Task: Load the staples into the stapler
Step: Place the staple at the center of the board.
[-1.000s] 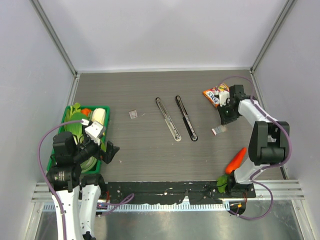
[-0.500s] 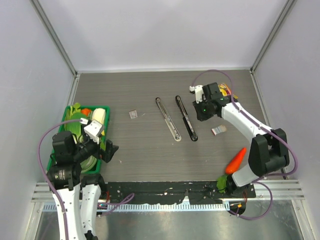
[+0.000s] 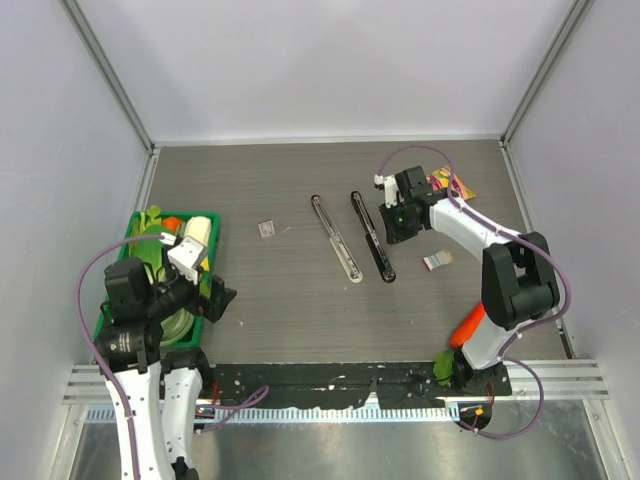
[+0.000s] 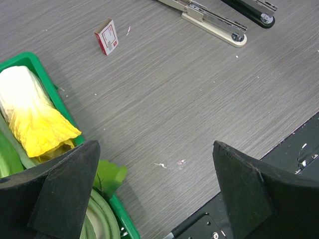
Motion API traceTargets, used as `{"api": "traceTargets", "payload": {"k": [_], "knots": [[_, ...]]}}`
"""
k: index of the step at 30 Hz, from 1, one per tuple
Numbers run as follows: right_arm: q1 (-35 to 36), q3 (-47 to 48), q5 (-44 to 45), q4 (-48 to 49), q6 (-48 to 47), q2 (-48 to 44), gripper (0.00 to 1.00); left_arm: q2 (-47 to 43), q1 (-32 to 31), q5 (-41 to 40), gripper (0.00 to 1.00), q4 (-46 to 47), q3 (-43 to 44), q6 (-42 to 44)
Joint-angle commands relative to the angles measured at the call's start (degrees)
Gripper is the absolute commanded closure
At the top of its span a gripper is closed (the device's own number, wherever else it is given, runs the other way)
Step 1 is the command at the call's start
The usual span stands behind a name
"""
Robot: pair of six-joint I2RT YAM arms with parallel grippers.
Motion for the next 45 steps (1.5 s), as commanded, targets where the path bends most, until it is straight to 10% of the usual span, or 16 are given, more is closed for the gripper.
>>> {"api": "traceTargets", "payload": {"k": [1, 45], "knots": [[-2.43, 1.09, -1.98, 0.61, -0.53, 2.91, 0.83, -0.04, 0.51, 1.61, 0.00, -0.23, 0.43, 0.91], [-5.25, 0.04, 1.97, 1.05, -2.64, 6.08, 0.70, -0.57, 0.51, 1.79, 0.00, -0.32, 0.43, 1.08]]}}
